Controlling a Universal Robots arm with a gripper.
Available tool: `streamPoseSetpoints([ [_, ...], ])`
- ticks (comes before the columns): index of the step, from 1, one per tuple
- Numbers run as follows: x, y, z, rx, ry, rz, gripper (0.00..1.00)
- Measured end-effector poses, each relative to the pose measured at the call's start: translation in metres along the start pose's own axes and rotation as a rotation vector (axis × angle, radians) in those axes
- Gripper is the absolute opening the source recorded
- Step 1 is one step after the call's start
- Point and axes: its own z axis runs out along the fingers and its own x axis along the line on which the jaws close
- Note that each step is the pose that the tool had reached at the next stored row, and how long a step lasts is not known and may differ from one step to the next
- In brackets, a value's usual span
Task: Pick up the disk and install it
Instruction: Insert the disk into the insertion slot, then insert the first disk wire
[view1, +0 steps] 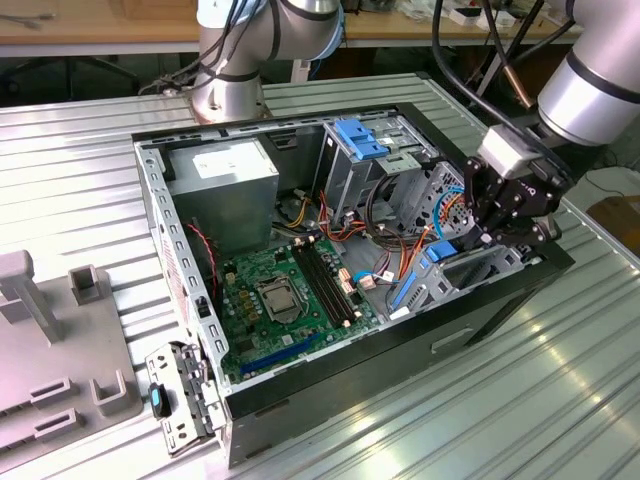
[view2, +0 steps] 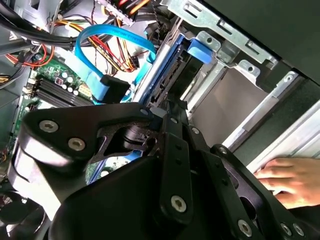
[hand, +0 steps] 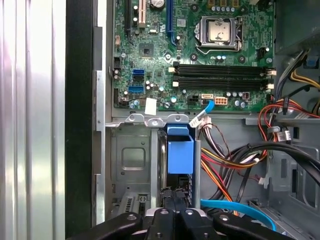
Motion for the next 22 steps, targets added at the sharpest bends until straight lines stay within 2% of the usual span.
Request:
streamPoseSetpoints([
  [2, -0.0001, -0.0001, -0.0027, 0.0000, 0.0000, 0.000, 0.11],
  [16, -0.0001, -0.0001, -0.0040, 0.0000, 0.0006, 0.000, 0.11],
  [18, -0.0004, -0.0001, -0.0101, -0.0002, 0.0000, 0.000, 0.11],
  [20, -0.0009, -0.0004, -0.0236, -0.0003, 0.0000, 0.000, 0.11],
  [22, -0.0010, -0.0004, -0.0264, -0.0003, -0.0003, 0.000, 0.11],
])
